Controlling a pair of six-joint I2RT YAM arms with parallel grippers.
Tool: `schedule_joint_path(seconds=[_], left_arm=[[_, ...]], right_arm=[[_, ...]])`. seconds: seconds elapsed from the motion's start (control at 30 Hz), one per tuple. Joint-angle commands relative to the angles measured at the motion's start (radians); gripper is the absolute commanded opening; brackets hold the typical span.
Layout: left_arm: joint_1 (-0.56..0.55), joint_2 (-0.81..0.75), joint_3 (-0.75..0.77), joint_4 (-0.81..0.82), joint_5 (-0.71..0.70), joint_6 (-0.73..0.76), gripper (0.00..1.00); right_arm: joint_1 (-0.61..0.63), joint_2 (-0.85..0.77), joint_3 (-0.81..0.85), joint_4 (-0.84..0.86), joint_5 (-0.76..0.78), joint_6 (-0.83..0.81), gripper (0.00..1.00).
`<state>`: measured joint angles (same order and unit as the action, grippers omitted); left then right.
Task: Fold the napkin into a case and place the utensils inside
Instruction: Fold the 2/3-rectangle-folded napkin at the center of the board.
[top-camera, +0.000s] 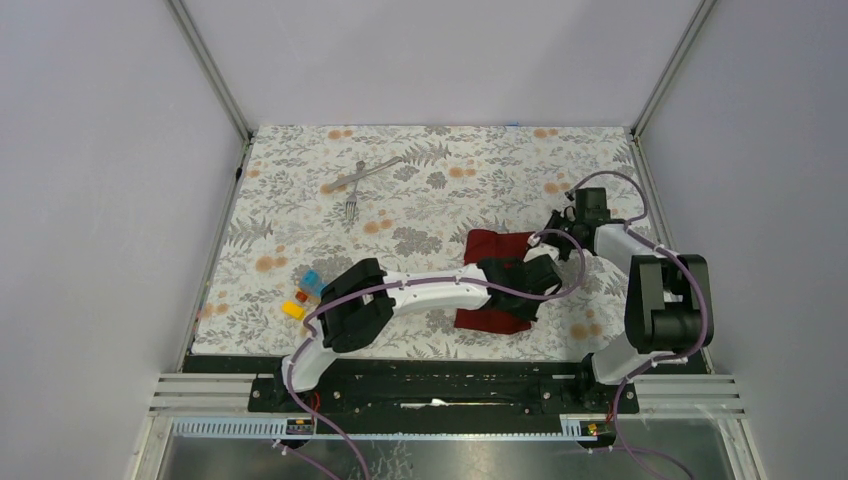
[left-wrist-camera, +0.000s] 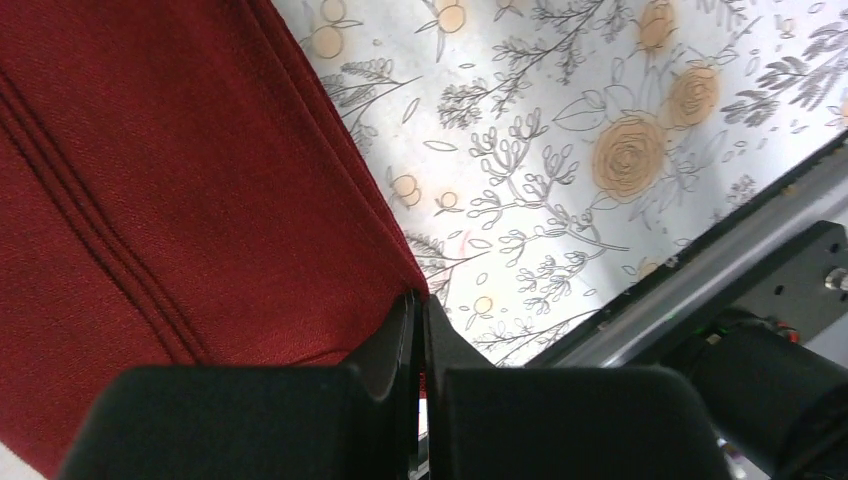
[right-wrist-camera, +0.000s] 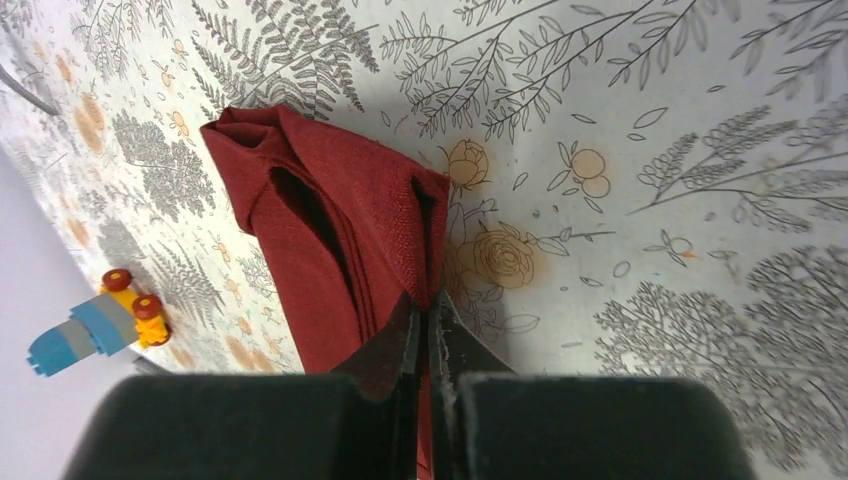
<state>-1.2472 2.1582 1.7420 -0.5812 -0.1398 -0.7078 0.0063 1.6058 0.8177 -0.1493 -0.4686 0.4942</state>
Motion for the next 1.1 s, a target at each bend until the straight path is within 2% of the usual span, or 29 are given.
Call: schedule_joint_path(seconds=[0.0, 0.1, 0.23, 0.5, 0.67, 0.87, 1.07], left_arm=[[0.029, -0.076, -0.073, 0.195, 0.119, -0.031, 0.0], [0.06, -0.12, -0.145, 0.268, 0.172, -0.048, 0.0], [0.103, -0.207, -0.304, 0.405, 0.24, -0.075, 0.0], [0.232, -0.387, -0.624, 0.713, 0.404, -0.156, 0.0], [0.31, -0.481, -0.768, 0.812, 0.473, -0.162, 0.0], [0.404, -0.519, -0.923, 0.908, 0.556, -0.175, 0.0], [0.461, -0.507, -0.983, 0.934, 0.602, -0.152, 0.0]], right_arm=[[0.0, -0.085, 0.088, -0.187, 0.13, -0.106, 0.0], [0.038, -0.075, 0.157, -0.259, 0.191, -0.123, 0.0], [0.149, -0.034, 0.254, -0.354, 0.31, -0.118, 0.0], [0.331, 0.148, 0.511, -0.559, 0.503, -0.063, 0.0], [0.418, 0.285, 0.696, -0.664, 0.576, -0.016, 0.0], [0.48, 0.422, 0.845, -0.732, 0.629, 0.021, 0.0], [0.499, 0.518, 0.941, -0.765, 0.644, 0.03, 0.0]])
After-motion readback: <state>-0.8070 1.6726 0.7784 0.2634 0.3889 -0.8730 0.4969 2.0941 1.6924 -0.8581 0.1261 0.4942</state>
